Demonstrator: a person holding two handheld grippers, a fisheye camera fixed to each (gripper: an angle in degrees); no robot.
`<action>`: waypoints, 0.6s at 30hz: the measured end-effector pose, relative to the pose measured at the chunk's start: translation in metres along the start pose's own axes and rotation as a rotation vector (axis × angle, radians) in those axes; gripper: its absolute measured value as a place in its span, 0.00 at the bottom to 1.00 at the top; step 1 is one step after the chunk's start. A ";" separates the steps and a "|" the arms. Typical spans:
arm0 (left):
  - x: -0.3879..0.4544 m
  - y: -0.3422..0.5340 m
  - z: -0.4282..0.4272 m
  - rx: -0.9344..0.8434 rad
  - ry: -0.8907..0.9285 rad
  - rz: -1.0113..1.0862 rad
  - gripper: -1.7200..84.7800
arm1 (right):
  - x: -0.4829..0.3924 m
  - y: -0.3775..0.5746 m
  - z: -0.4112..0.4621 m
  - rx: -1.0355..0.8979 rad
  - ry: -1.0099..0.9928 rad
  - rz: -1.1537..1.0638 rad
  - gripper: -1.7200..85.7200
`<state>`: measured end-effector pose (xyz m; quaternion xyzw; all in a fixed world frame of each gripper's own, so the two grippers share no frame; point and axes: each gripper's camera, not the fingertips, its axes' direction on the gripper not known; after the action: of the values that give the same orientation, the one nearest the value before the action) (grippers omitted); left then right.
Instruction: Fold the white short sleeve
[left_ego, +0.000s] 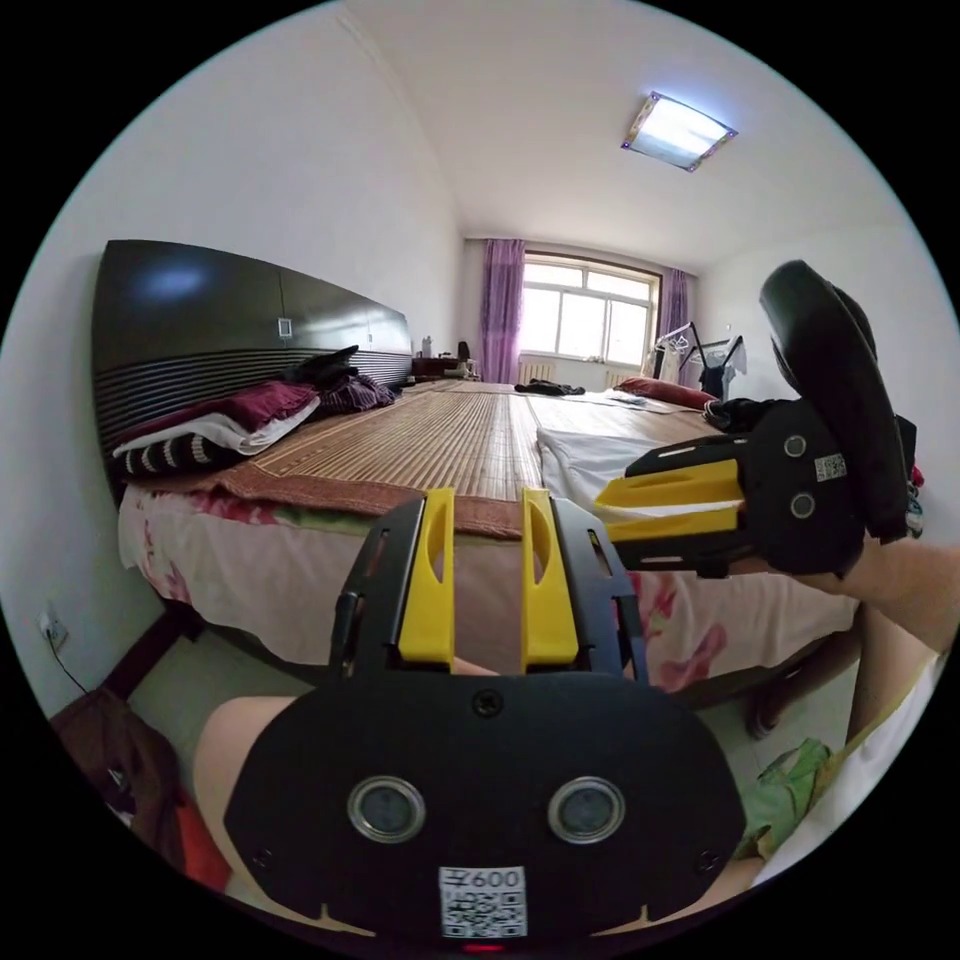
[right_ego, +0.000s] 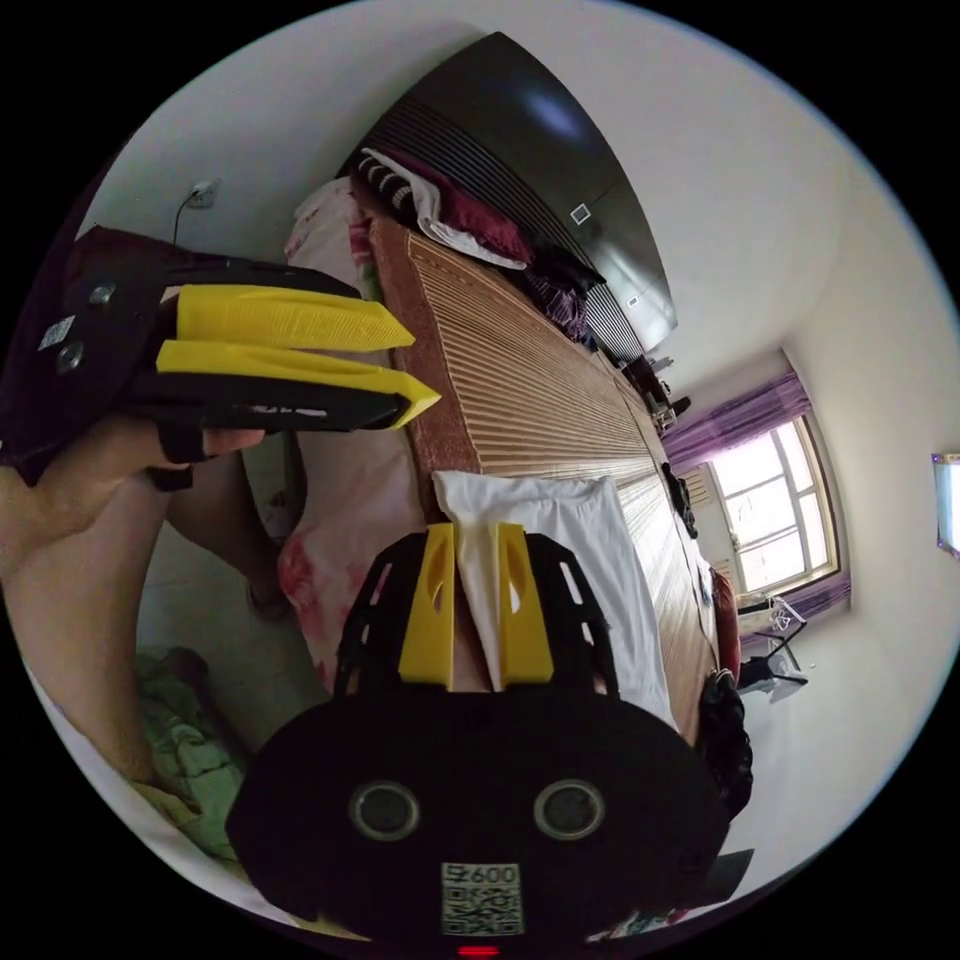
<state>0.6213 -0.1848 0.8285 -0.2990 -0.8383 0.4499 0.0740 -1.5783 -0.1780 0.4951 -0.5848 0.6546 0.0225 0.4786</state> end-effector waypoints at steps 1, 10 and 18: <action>-0.014 -0.006 0.006 -0.016 0.025 -0.023 0.14 | 0.001 0.006 0.005 0.004 -0.005 0.029 0.04; -0.191 -0.057 0.070 -0.133 0.403 -0.597 0.18 | 0.018 0.059 0.020 0.114 -0.069 0.203 0.01; -0.249 -0.088 0.170 -0.307 0.583 -0.630 0.15 | -0.012 0.074 0.023 0.165 0.040 0.155 0.01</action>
<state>0.7181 -0.4840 0.8351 -0.1510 -0.8894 0.1731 0.3951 -1.6243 -0.1327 0.4517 -0.4913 0.7070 -0.0060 0.5086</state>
